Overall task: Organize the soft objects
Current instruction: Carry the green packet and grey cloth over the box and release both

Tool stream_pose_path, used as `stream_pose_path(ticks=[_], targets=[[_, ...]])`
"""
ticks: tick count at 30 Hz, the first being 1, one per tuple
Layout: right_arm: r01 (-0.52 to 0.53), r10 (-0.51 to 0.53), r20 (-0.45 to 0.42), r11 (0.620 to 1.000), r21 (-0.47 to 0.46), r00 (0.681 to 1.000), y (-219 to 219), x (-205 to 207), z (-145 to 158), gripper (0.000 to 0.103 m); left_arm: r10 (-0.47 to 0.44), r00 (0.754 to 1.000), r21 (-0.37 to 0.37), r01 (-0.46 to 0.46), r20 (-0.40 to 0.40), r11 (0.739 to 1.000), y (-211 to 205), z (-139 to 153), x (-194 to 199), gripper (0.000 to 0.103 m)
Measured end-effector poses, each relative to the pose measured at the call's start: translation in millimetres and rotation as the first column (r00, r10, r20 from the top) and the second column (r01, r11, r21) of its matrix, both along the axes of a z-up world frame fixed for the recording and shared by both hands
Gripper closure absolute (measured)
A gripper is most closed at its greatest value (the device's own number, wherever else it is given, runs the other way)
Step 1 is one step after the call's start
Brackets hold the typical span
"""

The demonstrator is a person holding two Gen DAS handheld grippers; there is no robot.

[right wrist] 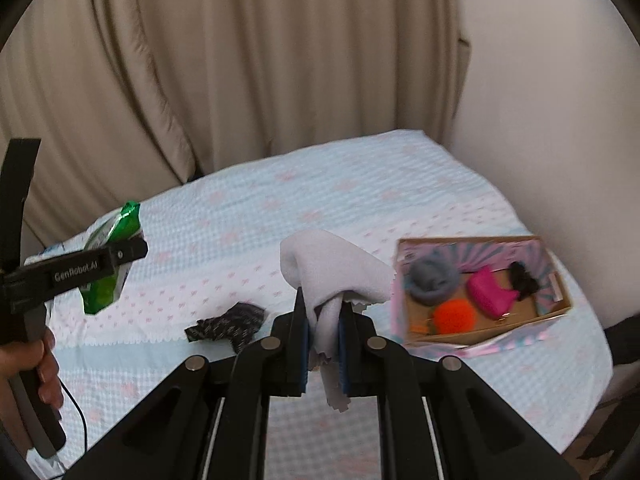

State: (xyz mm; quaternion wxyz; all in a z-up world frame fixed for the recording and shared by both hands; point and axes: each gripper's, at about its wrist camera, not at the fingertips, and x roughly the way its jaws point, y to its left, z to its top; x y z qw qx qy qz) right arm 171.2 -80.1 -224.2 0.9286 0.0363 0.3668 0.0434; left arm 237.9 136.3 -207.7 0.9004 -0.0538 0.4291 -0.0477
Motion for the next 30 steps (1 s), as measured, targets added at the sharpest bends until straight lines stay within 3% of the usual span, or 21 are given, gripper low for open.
stream_pose_path(ticks=[9,16,22,30], targets=[[0.062,-0.062,0.003,0.998,0.009,0.998,-97,-5,40,0.092,-0.033,0.999,-0.035,0.033,0.005,0.999,-107,37,-8,0.065],[0.042,-0.041,-0.033,0.999,0.026,0.999,-196,14,44,0.092,-0.059,0.998,-0.018,0.059,-0.011,0.998,-213,37,4,0.065],[0.009,-0.006,-0.086,0.999,0.039,0.996,-270,50,27,0.092,-0.063,0.996,-0.014,0.062,-0.06,0.998,-296,8,35,0.065],[-0.053,0.067,-0.194,0.996,0.076,0.979,-324,113,-25,0.092,-0.035,0.981,-0.009,0.034,-0.192,0.999,-360,-59,82,0.065]])
